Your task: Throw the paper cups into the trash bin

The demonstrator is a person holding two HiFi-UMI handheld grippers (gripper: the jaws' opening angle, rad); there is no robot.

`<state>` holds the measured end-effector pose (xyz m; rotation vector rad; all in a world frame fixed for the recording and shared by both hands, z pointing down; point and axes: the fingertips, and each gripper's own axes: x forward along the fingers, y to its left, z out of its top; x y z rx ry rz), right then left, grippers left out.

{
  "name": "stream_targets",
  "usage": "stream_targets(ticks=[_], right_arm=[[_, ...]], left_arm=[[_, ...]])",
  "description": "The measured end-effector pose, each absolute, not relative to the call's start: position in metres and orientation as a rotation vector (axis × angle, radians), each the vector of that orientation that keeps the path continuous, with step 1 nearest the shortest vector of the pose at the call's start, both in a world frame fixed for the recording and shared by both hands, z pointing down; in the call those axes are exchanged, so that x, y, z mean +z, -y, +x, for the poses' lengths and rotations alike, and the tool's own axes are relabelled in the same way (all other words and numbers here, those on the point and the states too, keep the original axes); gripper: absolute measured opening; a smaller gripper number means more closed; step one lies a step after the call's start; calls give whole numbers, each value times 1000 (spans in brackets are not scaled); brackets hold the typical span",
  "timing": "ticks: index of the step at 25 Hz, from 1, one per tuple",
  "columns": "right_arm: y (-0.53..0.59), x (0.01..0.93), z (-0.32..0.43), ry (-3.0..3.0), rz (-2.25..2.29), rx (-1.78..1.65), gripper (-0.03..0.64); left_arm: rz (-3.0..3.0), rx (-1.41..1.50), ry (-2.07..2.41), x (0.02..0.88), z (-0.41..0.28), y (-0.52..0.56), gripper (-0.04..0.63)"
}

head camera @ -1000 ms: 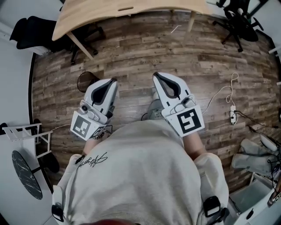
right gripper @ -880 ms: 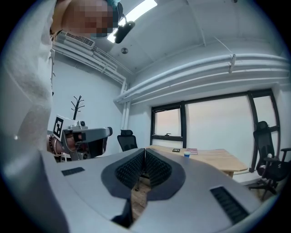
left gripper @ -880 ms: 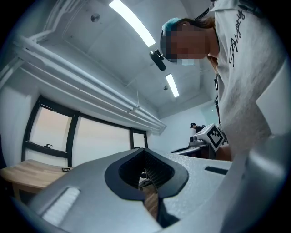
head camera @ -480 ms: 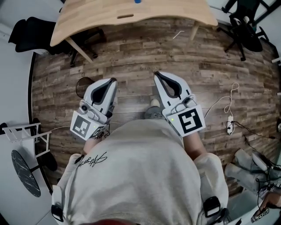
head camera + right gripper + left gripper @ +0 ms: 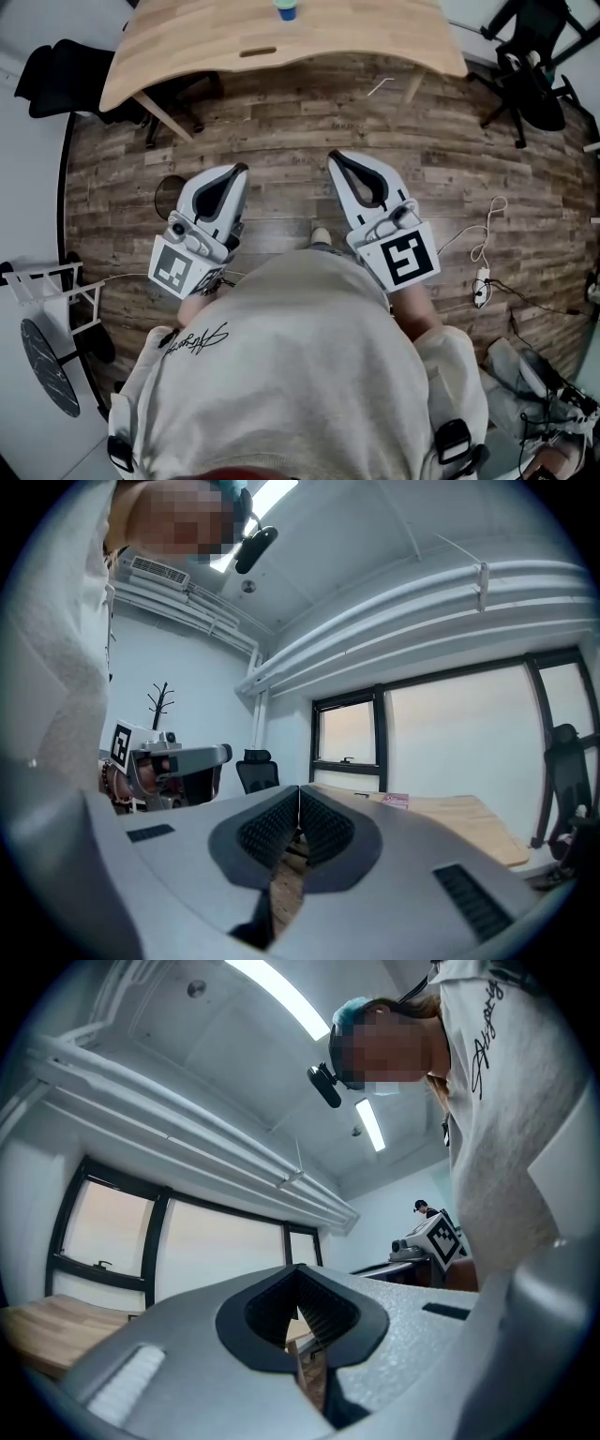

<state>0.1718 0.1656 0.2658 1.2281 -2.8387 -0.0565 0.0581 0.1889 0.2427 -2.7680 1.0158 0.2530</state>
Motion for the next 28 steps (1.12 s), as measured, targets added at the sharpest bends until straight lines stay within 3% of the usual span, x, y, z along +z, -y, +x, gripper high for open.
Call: stream_targets(ticks=[28], right_arm=[[-121,279,199,2865,1175,-27,11]], left_arm=[[-2805,261,-1079,252,92,-150,3]])
